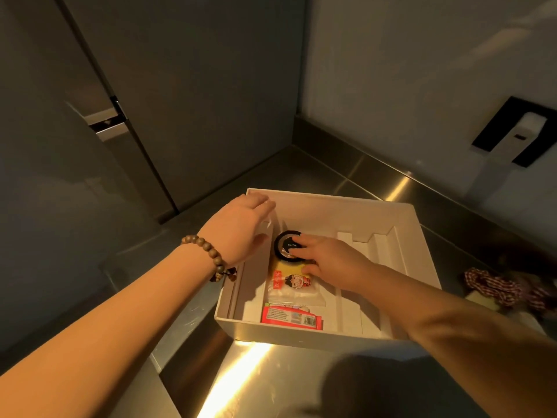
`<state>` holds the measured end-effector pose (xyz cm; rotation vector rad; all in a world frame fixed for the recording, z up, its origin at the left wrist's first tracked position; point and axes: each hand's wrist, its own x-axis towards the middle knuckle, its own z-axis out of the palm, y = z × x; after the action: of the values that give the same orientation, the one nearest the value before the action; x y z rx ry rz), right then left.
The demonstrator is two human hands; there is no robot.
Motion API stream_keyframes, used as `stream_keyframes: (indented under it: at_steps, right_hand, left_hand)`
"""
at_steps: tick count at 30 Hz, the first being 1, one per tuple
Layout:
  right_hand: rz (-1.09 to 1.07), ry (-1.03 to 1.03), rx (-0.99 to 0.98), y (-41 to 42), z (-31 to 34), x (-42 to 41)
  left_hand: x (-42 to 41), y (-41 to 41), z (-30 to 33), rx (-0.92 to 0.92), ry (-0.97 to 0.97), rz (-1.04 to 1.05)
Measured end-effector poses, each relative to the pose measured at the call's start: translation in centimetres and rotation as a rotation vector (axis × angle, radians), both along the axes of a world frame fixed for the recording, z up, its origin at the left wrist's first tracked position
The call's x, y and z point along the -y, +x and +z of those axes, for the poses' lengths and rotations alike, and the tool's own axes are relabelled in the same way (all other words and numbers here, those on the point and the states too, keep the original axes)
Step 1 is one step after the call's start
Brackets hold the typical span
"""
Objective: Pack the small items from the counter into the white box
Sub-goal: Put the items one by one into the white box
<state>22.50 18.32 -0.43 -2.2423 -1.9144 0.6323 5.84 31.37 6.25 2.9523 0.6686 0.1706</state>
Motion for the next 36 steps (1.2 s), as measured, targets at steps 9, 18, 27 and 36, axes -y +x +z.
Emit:
stream_keyframes:
  at_steps: [9,18,27,36]
  right_hand:
    - [-0.007,-0.047,0.116,-0.8,-0.5,-0.9]
    - [-0.391,0.178,-0.185,-1.2,4.7,3.6]
    - [-0.594,0.338,0.026,1.7,10.8,16.0]
    - [-0.888,0.404,0.018,4.2,10.5,32.8]
  left_hand:
    - [0.3,-0.4,-0.2,0.04,-0.064,0.04]
    - [4.4,-0.3,2.3,0.14,-0.168,0.131]
    - [15.1,6.0,4.0,0.225,-0.202,-0.034]
    - [28.7,12.0,2.6,0.215,-0.187,-0.349]
